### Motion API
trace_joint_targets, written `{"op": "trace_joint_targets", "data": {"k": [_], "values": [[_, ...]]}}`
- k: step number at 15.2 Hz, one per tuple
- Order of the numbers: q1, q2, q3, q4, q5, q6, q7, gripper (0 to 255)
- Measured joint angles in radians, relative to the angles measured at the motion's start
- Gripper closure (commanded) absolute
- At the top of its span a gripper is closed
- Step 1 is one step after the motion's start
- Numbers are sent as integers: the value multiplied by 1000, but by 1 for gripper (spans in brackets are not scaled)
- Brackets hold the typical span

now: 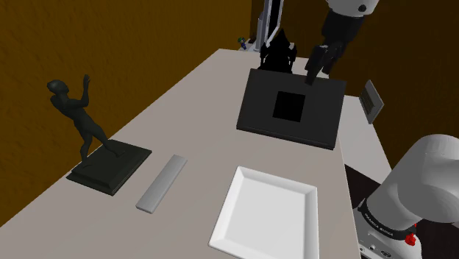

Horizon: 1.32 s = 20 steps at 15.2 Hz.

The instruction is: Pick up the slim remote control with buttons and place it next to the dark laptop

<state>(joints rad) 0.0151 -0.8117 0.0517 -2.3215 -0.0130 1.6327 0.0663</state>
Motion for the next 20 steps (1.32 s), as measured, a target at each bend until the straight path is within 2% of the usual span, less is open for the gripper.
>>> {"op": "trace_joint_targets", "data": {"k": [2,9,16,20], "values": [[0,4,10,-4,6,6,16,0],[5,44,174,-58,110,85,271,0],[-13,198,354,-42,187,217,539,0],[-34,305,452,0,203,280,695,0]]}}
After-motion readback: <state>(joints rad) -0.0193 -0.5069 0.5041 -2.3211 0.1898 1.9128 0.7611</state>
